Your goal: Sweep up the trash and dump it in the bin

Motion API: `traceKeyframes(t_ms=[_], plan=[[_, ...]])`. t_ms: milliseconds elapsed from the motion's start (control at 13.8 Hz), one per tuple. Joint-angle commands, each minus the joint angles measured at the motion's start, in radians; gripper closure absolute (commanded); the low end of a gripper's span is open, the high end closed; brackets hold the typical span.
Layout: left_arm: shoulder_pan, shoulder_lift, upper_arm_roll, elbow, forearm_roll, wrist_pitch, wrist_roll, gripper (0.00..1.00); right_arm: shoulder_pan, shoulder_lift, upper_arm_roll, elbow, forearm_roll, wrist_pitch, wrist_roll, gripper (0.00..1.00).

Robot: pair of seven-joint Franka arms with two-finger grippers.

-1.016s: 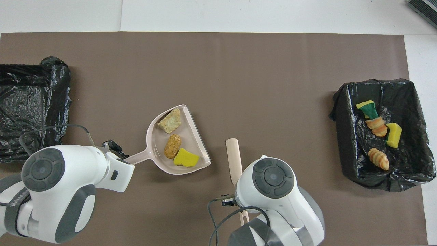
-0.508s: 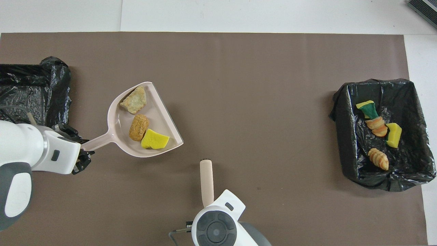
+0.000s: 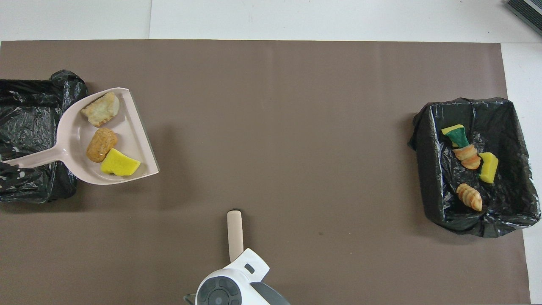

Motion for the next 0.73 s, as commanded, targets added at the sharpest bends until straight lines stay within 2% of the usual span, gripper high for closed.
traceKeyframes(t_ms=[0, 145, 290, 508, 653], plan=[[0.077, 0.054, -0.012, 0.092, -0.005, -0.04, 0.102, 1.0, -0.036, 0.03, 0.0, 0.107, -0.071, -0.091, 0.003, 0.0], [0.142, 0.1, -0.012, 0.176, -0.004, -0.041, 0.182, 1.0, -0.082, 0.037, 0.0, 0.176, -0.102, -0.146, -0.014, 0.0], [0.197, 0.133, -0.012, 0.234, -0.001, -0.038, 0.21, 1.0, -0.163, 0.03, 0.0, 0.239, -0.127, -0.213, -0.151, 0.0], [0.267, 0.143, -0.011, 0.25, 0.014, 0.006, 0.209, 1.0, -0.294, 0.022, -0.005, 0.348, -0.136, -0.385, -0.38, 0.0], [0.294, 0.153, -0.011, 0.255, 0.056, 0.076, 0.207, 1.0, -0.389, 0.007, -0.007, 0.388, -0.162, -0.456, -0.541, 0.0]])
